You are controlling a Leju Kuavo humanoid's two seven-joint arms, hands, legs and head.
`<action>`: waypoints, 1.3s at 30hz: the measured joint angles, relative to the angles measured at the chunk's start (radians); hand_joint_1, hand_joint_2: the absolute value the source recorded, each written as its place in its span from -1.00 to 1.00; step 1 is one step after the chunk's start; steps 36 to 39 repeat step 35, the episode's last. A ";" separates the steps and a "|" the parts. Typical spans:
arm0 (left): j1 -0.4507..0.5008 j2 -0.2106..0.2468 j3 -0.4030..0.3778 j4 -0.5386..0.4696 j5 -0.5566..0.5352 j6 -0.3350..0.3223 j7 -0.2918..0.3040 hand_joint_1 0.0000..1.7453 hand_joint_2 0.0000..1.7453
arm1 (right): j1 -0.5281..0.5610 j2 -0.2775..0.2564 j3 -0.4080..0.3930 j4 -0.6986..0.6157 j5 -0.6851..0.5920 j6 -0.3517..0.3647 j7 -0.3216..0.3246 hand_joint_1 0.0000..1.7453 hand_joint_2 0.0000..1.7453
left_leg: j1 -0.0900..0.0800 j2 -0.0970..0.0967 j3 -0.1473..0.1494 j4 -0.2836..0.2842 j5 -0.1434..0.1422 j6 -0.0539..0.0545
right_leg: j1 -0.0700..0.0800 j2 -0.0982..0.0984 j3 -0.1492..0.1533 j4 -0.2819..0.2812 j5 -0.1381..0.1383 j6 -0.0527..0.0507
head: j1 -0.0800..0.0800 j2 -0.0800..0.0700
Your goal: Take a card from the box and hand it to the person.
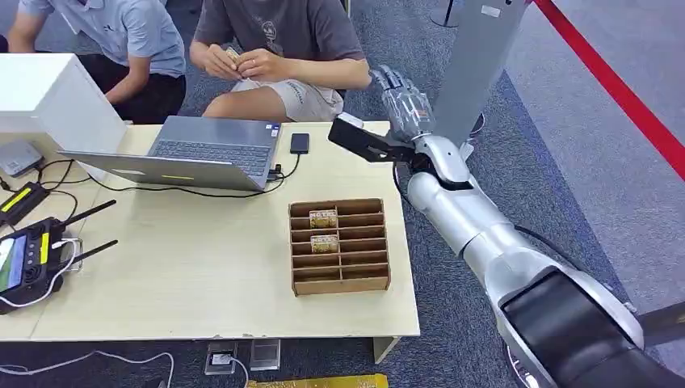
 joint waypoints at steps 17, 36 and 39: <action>0.010 0.000 -0.001 0.000 0.040 0.032 0.020 -1.00 1.00 | 0.375 -0.236 -0.201 -0.785 -0.373 0.156 0.154 -1.00 1.00 | 0.000 0.000 0.001 0.000 0.000 0.000 | 0.000 0.000 0.000 -0.001 0.000 0.000 | 0.001 0.000; 0.003 -0.003 0.004 0.000 0.050 0.057 0.019 -1.00 1.00 | 0.805 -0.235 -0.235 -1.051 -0.518 0.286 -0.011 -1.00 1.00 | 0.000 0.000 0.000 0.000 -0.001 -0.001 | 0.000 0.000 0.000 -0.001 0.000 0.000 | 0.000 0.000; 0.003 -0.003 0.004 0.000 0.050 0.057 0.019 -1.00 1.00 | 0.805 -0.235 -0.235 -1.051 -0.518 0.286 -0.011 -1.00 1.00 | 0.000 0.000 0.000 0.000 -0.001 -0.001 | 0.000 0.000 0.000 -0.001 0.000 0.000 | 0.000 0.000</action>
